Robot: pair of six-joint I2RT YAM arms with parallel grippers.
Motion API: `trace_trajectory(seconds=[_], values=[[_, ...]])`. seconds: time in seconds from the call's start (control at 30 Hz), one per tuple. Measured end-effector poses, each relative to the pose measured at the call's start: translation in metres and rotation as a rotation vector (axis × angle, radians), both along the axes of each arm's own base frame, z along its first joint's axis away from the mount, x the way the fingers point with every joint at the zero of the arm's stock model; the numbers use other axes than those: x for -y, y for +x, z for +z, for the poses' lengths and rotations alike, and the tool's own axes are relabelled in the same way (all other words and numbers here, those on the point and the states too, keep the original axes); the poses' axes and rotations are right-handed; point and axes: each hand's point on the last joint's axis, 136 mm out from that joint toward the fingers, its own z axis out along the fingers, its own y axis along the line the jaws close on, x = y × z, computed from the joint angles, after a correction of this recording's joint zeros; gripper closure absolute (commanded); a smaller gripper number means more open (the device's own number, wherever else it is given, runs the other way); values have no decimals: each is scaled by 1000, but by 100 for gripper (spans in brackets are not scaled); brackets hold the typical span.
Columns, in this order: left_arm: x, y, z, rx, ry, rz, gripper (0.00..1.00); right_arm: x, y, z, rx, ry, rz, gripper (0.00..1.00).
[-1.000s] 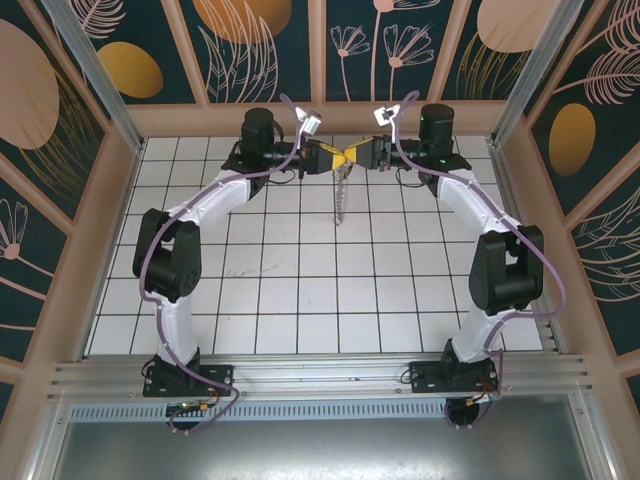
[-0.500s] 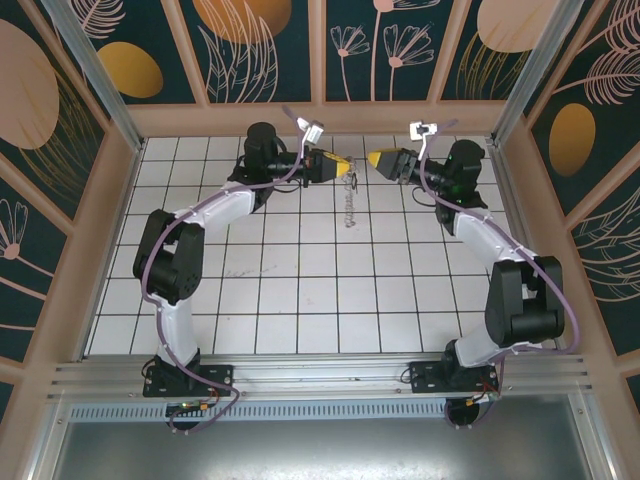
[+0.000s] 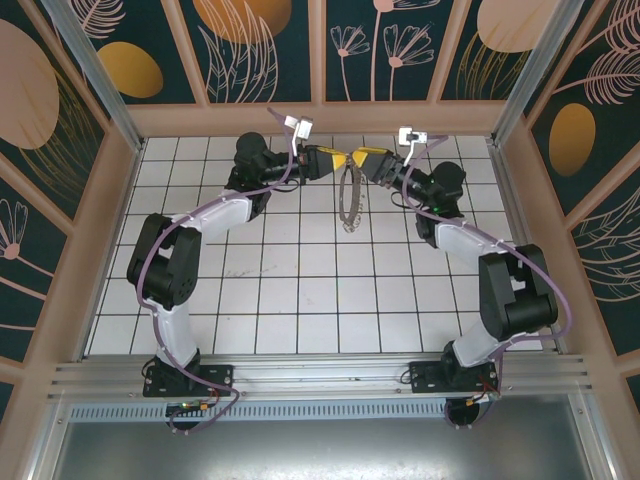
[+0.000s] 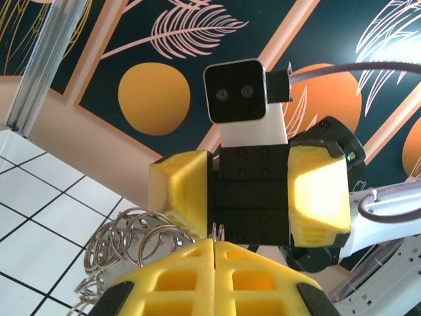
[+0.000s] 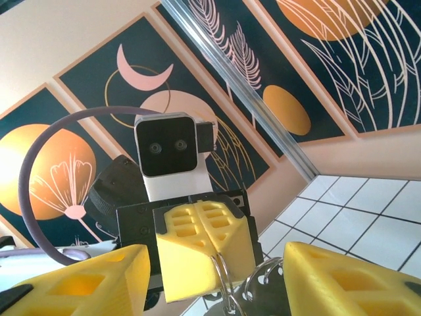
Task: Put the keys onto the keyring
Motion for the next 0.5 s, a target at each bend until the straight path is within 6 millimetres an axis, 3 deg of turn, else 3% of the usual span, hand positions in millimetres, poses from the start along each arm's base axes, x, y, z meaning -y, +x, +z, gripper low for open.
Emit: trace_trajectory(seconds=[0.5], values=[[-4,4,9,-49,-59,34,100,-8,-6,-4,-7,49,10,56]])
